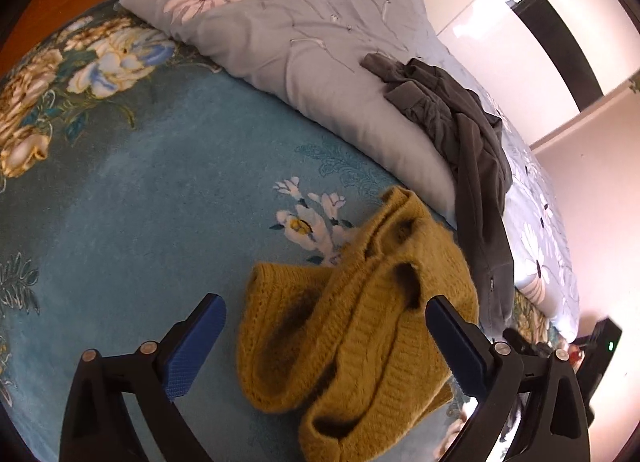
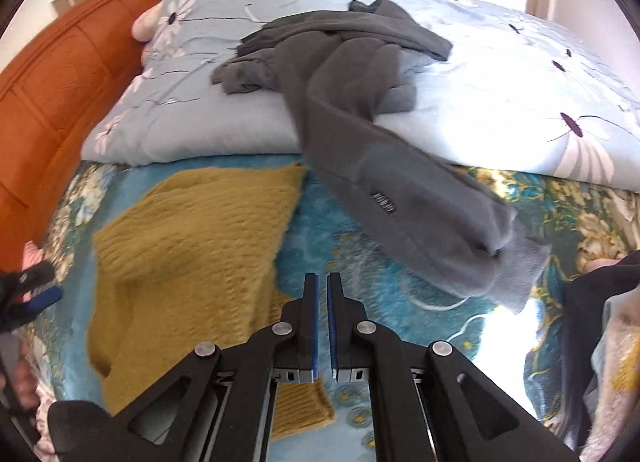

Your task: Fold clothes

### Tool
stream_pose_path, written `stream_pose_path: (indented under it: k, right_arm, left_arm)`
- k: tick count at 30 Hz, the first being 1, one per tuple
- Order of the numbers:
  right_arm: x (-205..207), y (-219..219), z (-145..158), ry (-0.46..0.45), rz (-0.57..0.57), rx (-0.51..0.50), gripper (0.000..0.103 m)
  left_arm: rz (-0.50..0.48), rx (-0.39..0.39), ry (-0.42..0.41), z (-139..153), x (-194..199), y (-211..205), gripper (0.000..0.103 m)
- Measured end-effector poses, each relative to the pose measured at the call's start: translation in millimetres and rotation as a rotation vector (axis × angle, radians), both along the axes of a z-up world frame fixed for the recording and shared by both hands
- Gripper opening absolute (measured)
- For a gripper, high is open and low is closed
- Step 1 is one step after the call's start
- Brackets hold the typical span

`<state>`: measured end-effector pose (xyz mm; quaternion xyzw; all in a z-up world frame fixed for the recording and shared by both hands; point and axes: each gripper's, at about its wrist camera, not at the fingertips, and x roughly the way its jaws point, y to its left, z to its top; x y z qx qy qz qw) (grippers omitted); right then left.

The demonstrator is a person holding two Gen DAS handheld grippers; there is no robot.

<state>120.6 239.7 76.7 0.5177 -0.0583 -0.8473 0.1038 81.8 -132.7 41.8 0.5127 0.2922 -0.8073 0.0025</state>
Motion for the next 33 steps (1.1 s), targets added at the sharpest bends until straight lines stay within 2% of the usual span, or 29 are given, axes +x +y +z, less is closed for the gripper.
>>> stream_pose_path:
  k: [2,6,10,14,16,18,21,24,25,26,27,29,33]
  right_arm:
    - [4.6,-11.8,-1.8,-0.01,0.033,-0.019,0.003]
    - [9.2,-30.6,-3.9,-0.026,0.07,-0.025,0.003]
    - [13.5,-46.2,-7.5,-0.043,0.093,-0.038,0.003]
    - [17.8,-61.8,-11.0,-0.06,0.117,-0.051,0.003]
    - [20.0,-69.6,-12.8,-0.068,0.128,-0.057,0.003]
    - [19.8,-74.8,-14.0,-0.068,0.13,-0.069,0.003]
    - [19.3,-79.8,-12.9,-0.062,0.135,-0.075,0.003]
    - [16.1,-91.7,-9.2,-0.046,0.157,-0.084,0.004]
    - [14.4,-97.4,-7.6,-0.038,0.168,-0.088,0.006]
    - [12.0,-104.9,-5.3,-0.027,0.181,-0.091,0.015]
    - [9.9,-112.6,-2.7,-0.014,0.194,-0.093,0.032]
    - [7.1,-130.1,3.9,0.018,0.228,-0.094,0.051]
    - [1.6,-167.0,12.7,0.079,0.284,-0.032,0.051]
  left_arm:
    - [-0.013,0.004,-0.013,-5.6,-5.3,-2.0,0.098]
    - [-0.094,-0.016,-0.051,-16.7,-14.1,6.8,0.085]
    - [-0.133,0.014,-0.088,-28.4,-18.2,10.7,0.062]
    - [-0.202,0.032,-0.104,-35.7,-18.3,24.7,0.049]
    - [-0.234,0.046,-0.104,-37.7,-18.1,31.7,0.031]
    - [-0.253,0.078,-0.079,-36.6,-14.4,38.7,0.022]
    - [-0.257,0.142,-0.028,-30.9,-7.6,42.1,0.022]
    - [-0.23,0.186,-0.016,-33.2,-2.6,42.9,0.022]
    - [-0.22,0.194,-0.014,-34.0,-2.3,42.1,0.022]
    - [-0.211,0.201,-0.012,-34.9,-2.0,41.3,0.022]
    - [-0.206,0.202,-0.01,-34.4,-0.5,41.4,0.022]
    - [-0.205,0.193,-0.009,-33.4,1.4,43.2,0.022]
    - [-0.199,0.161,-0.015,-33.8,1.1,41.4,0.018]
